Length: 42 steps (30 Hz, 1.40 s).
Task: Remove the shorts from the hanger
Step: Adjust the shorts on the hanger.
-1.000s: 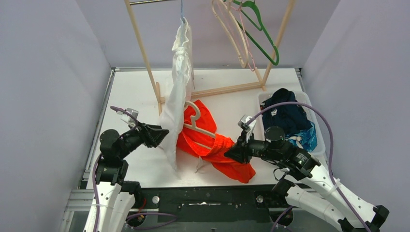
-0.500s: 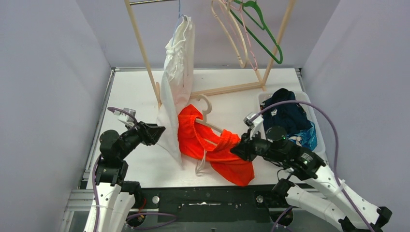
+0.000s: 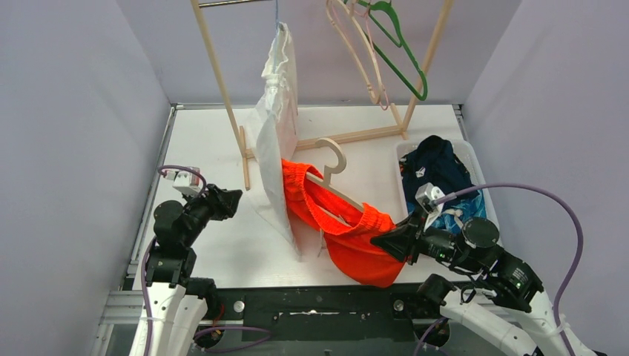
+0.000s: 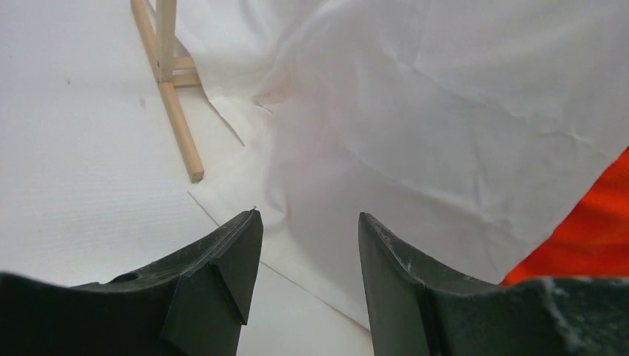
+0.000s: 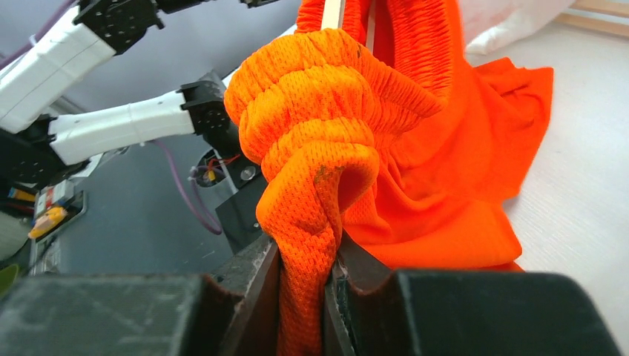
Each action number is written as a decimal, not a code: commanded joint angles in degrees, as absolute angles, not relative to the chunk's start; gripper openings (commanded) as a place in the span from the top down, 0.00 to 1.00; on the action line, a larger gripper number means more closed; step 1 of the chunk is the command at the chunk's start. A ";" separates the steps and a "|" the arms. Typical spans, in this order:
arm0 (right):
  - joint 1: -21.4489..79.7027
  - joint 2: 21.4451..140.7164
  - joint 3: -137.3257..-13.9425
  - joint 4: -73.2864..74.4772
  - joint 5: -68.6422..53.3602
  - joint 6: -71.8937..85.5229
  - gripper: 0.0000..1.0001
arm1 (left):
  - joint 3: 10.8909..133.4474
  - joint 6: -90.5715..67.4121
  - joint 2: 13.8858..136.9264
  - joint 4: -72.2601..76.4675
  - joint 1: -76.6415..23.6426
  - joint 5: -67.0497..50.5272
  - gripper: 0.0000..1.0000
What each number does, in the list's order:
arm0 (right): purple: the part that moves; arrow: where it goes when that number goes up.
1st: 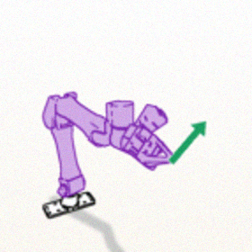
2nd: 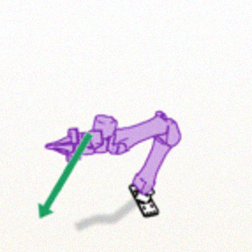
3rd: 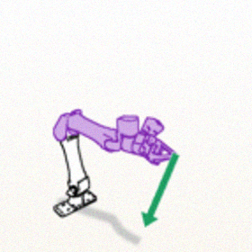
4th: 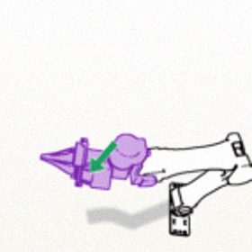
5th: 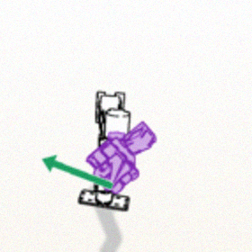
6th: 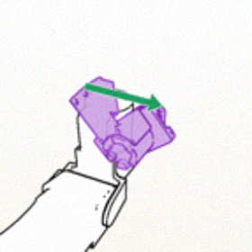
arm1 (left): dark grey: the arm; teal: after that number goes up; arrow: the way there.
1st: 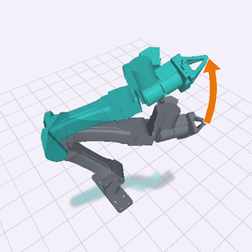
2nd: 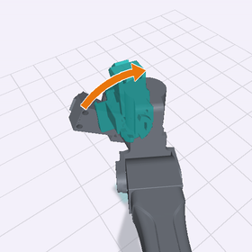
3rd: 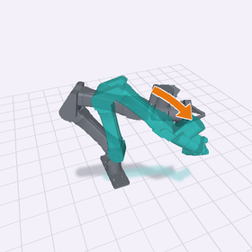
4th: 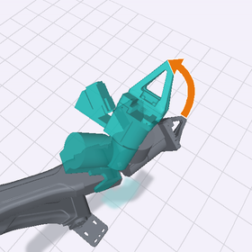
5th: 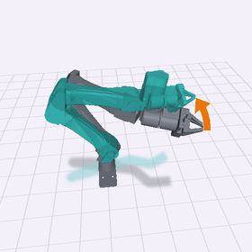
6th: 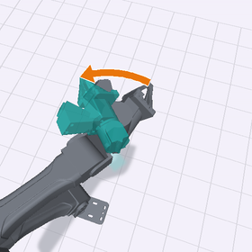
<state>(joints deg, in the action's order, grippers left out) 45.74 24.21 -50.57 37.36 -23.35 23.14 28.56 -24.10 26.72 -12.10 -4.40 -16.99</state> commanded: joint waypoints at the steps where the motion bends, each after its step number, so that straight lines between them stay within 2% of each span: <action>1: 45.91 18.29 -51.54 25.99 -28.55 21.98 1.00 | 31.11 -23.03 25.78 -11.89 -4.48 -12.84 0.50; 6: 45.84 14.81 -51.75 27.66 -26.59 21.99 1.00 | 30.98 -23.11 25.58 -12.03 -4.48 -12.06 0.50; 10: 45.86 16.65 -50.93 27.57 -28.79 21.84 1.00 | 31.18 -23.12 25.58 -12.44 -4.44 -11.04 0.50; 14: 45.79 24.24 -49.94 28.94 -26.22 21.08 1.00 | 32.19 -23.12 25.22 -14.66 -4.39 -7.36 0.48; 23: 45.97 45.79 -50.34 24.68 -7.66 20.44 1.00 | 33.87 -24.59 23.29 -18.10 -4.55 1.45 0.38; 26: 45.97 51.30 -49.09 18.89 -5.09 18.09 1.00 | 33.25 -24.70 23.16 -16.98 -4.53 -0.09 0.35; 30: 45.81 57.59 -42.83 3.97 -4.07 18.30 1.00 | 32.52 -24.04 23.28 -14.69 -4.56 -5.26 0.33; 35: 46.36 65.28 -47.78 3.28 -1.55 18.87 1.00 | 32.55 -23.58 23.36 -13.91 -4.74 -8.61 0.32; 38: 46.59 64.53 -47.88 5.23 1.52 17.80 1.00 | 31.48 -23.55 23.49 -12.15 -4.83 -11.66 0.33; 42: 46.58 56.99 -44.88 6.90 4.65 16.32 1.00 | 29.93 -23.77 23.68 -9.01 -4.83 -16.10 0.33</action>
